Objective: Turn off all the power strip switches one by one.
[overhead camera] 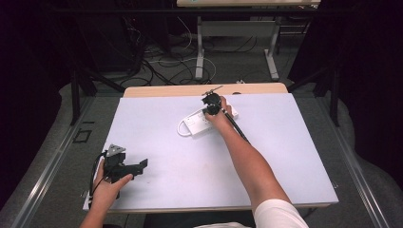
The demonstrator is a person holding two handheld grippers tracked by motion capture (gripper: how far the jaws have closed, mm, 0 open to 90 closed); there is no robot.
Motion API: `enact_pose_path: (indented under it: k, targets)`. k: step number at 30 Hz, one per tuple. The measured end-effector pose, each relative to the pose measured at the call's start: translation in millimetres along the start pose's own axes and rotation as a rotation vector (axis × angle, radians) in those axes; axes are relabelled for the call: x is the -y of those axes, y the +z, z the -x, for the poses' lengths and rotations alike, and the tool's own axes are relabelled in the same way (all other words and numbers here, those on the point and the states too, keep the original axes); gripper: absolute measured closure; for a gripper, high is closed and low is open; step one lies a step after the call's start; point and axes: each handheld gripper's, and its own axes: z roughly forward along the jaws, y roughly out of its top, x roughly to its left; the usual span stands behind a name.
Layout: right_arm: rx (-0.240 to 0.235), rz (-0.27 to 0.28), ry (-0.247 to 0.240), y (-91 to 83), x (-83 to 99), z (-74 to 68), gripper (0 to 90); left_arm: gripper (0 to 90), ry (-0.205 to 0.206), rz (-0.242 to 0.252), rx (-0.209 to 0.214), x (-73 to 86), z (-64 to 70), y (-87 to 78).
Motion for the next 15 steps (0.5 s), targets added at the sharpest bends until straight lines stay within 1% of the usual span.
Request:
enact_pose_path:
  k: [1,2,3,4,5,6,7,9,11,12,13,14,15]
  targets:
    - [-0.001,-0.005,0.003,-0.4,-0.3,-0.2,90.0,2.8,-0.004,0.007,-0.002,0.1,0.3,0.4]
    - [0.002,0.001,0.005,0.1,-0.2,-0.4,90.0,2.9,-0.002,0.006,-0.002,0.0,0.1,0.2]
    - [0.005,0.028,-0.002,1.6,0.3,0.3,90.0,2.8,0.0,0.001,0.001,-0.2,-0.2,-0.1]
    - [0.004,0.01,-0.001,0.2,-0.3,0.8,90.0,2.9,0.001,-0.003,0.001,-0.3,-0.5,-0.4]
    - [0.001,0.018,-0.001,1.0,-0.2,1.4,90.0,2.9,0.001,-0.003,0.001,-0.2,-0.6,-0.3]
    - [0.009,-0.006,0.001,-0.8,-0.7,1.8,90.0,2.9,0.001,-0.003,0.001,-0.2,-0.5,-0.4]
    - [0.007,0.014,-0.005,0.5,-0.5,2.9,90.0,2.9,0.001,-0.003,0.002,-0.2,-0.5,-0.3]
    - [0.009,0.03,0.006,0.5,-0.3,4.7,90.0,2.8,0.0,-0.002,0.002,-0.3,-0.4,-0.3]
    - [0.021,0.014,0.002,-2.4,-1.6,7.6,90.0,2.9,0.0,-0.002,0.003,-0.3,-0.4,-0.4]
    - [0.02,0.025,0.013,-2.3,-2.0,8.4,90.0,2.9,0.0,-0.002,0.003,-0.2,-0.5,-0.4]
    - [0.029,0.024,0.004,-3.3,-2.3,10.9,90.0,2.9,0.0,-0.002,0.003,-0.2,-0.5,-0.5]
    - [0.025,0.029,0.012,-3.9,-2.6,12.5,90.0,2.8,0.001,-0.004,0.003,-0.2,-0.7,-0.7]
    - [0.034,0.029,0.017,-4.9,-2.9,14.5,90.0,2.8,0.001,-0.004,0.003,-0.3,-0.7,-0.8]
